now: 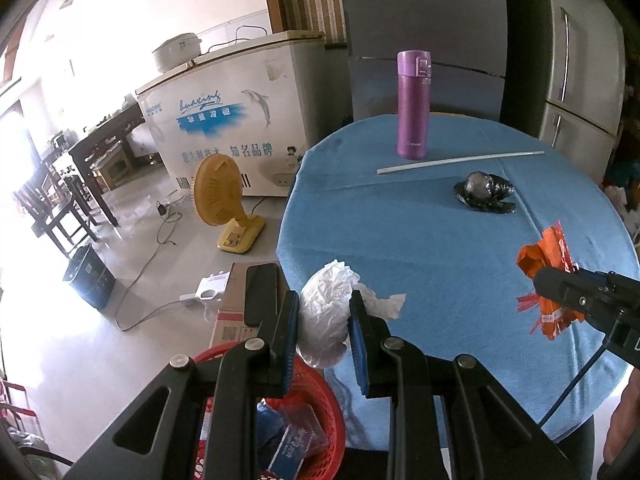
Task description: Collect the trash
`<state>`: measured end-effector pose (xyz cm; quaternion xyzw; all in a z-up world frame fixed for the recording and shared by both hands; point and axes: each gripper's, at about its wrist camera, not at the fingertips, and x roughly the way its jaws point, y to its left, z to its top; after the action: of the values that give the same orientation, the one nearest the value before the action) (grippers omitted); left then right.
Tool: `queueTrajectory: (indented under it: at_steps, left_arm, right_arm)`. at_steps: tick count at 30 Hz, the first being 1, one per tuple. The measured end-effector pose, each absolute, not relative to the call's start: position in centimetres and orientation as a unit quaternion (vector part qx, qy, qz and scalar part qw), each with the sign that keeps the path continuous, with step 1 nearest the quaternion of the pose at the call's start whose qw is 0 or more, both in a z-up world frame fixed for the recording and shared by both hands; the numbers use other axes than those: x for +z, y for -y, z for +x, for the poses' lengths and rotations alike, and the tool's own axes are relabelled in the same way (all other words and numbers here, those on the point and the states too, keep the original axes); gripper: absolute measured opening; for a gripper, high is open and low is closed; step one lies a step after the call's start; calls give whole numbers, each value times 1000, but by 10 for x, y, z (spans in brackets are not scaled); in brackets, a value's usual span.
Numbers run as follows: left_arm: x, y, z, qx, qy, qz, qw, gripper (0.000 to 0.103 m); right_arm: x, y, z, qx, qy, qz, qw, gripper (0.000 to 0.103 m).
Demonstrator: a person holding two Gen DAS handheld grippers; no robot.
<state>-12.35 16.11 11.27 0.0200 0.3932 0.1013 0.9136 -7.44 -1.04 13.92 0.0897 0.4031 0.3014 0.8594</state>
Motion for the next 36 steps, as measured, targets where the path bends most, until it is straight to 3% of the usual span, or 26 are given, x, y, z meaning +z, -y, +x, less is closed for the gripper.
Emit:
queueTrajectory:
  at_steps: [36]
  left_arm:
    - [64,-229,-153,187,-450,4,873,25]
  right_arm:
    - [125,-100,-88,410,-426,9,807,27]
